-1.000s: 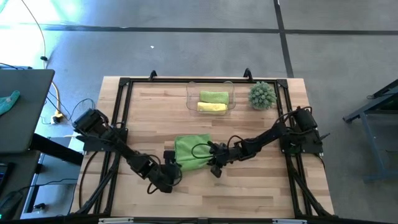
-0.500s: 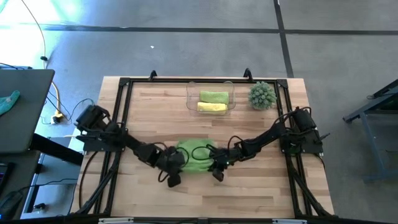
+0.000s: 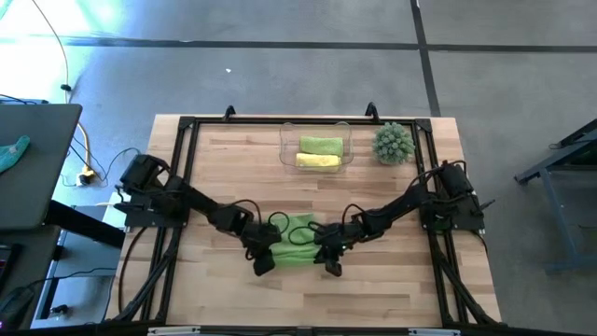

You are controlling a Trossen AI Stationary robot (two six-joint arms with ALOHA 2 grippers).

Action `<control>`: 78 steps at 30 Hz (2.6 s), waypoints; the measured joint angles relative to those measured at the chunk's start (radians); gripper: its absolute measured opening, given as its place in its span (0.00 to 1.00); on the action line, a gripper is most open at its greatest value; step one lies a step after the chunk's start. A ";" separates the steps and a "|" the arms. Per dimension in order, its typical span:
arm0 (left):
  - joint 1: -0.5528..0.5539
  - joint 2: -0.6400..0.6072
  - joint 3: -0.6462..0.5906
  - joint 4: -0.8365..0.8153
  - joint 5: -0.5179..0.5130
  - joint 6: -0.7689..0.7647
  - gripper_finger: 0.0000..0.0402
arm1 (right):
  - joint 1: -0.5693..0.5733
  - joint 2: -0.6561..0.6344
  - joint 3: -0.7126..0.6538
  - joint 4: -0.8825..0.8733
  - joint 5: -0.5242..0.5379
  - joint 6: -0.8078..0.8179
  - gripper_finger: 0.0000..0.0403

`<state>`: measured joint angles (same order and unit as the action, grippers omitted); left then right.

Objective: Roll microfiber towels into tight, uniform cylinder then place into a basket
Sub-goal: Roll the green microfiber towel

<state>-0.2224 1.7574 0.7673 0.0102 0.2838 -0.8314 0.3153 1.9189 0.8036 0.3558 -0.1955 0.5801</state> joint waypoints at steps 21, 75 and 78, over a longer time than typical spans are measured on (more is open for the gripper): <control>0.000 0.032 -0.001 0.012 -0.019 -0.022 0.03 | 0.296 -0.104 -0.002 -0.080 0.688 -0.915 0.30; -0.001 0.035 -0.003 0.047 -0.025 -0.029 0.03 | 0.196 0.018 -0.001 0.114 0.591 -0.750 0.56; -0.001 0.035 -0.002 0.047 -0.025 -0.021 0.03 | 0.195 0.019 -0.001 0.137 0.604 -0.755 0.56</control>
<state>-0.2234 1.7927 0.7650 0.0574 0.2592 -0.8528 0.5102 1.9377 0.8028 0.4925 0.4089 -0.1748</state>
